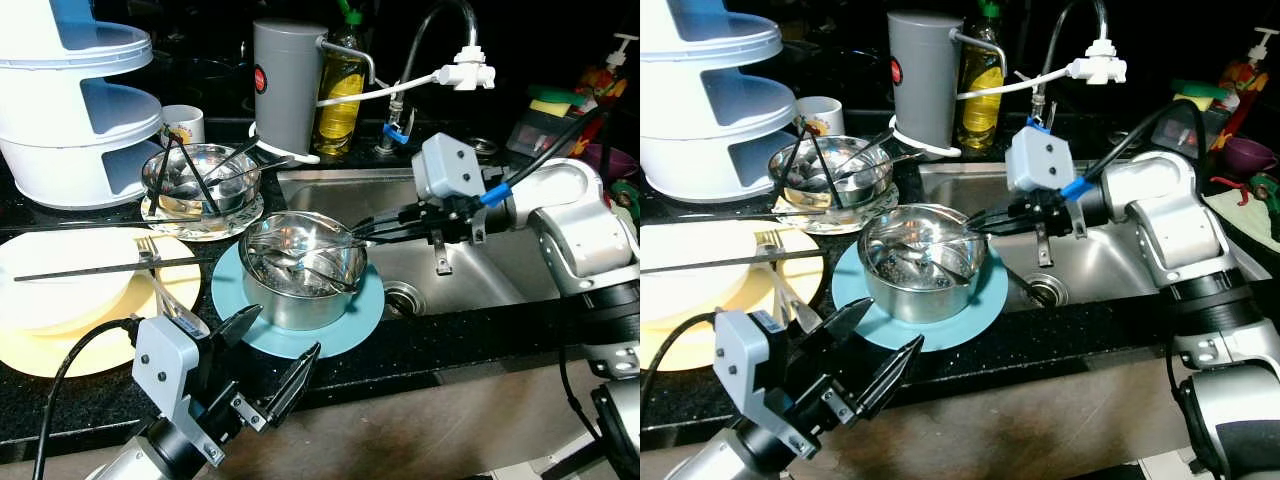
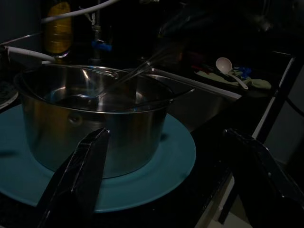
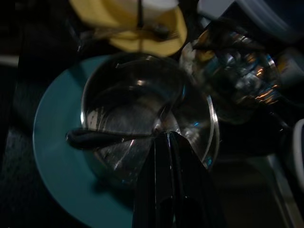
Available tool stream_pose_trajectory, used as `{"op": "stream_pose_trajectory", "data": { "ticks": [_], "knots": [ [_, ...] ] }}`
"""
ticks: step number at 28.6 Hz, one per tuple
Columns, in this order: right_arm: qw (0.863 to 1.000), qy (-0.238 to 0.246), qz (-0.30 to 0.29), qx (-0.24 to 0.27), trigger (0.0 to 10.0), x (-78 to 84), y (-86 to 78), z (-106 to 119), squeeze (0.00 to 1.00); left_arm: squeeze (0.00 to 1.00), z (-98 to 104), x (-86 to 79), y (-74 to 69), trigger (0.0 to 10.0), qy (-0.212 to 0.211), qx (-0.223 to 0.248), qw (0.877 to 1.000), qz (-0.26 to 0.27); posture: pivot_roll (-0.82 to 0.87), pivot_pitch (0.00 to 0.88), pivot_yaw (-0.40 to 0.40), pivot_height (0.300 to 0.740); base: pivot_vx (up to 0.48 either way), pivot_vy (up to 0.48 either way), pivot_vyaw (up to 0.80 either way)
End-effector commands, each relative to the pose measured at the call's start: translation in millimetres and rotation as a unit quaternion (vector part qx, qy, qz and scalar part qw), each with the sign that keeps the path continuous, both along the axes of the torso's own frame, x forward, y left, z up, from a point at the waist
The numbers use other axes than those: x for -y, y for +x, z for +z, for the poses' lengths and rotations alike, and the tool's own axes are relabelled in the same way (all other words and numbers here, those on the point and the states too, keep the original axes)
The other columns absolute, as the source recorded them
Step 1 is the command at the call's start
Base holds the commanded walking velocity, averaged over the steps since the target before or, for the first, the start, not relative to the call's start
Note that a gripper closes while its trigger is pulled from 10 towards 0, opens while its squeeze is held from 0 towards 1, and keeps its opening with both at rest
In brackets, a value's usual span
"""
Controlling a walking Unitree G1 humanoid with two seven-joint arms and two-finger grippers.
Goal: Kitchen organization
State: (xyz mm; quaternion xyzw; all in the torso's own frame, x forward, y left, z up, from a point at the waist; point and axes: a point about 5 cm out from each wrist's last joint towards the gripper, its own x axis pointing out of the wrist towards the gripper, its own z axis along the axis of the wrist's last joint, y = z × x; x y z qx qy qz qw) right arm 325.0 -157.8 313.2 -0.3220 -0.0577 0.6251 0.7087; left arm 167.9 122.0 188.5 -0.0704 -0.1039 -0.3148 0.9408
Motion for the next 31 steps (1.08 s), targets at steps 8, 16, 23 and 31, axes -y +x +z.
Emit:
{"op": "stream_pose_trajectory", "data": {
  "ticks": [8, 16, 23, 31],
  "knots": [
    [0.992, 0.121, 0.017, -0.024, 0.0, 19.7, -4.8, 24, 0.00, 0.00, -3, 2.0, -0.1, 10.0, 0.001, -0.009, 1.000, -0.009, 0.05, 0.000, -0.090, 0.740, 0.000, 0.000, 0.00],
    [0.994, 0.091, -0.043, -0.033, 9.0, 22.0, 4.2, 4, 0.00, 0.00, -3, 1.5, -0.2, 10.0, 0.003, -0.009, 1.000, -0.012, 0.04, 0.000, -0.086, 0.740, 0.000, 0.000, 0.00],
    [0.989, 0.101, -0.069, -0.078, 10.0, 16.9, 5.5, -6, 1.00, 0.00, -3, 2.2, 0.4, 10.0, 0.003, -0.009, 1.000, -0.015, 0.04, 0.000, -0.087, 0.740, 0.000, 0.000, 0.00],
    [0.948, 0.293, 0.018, -0.124, 10.0, 19.9, -9.1, 0, 1.00, 0.00, -3, 2.4, 0.7, 10.0, 0.002, -0.009, 1.000, -0.016, 0.04, 0.000, -0.088, 0.740, 0.000, 0.000, 0.00]
  ]
}}
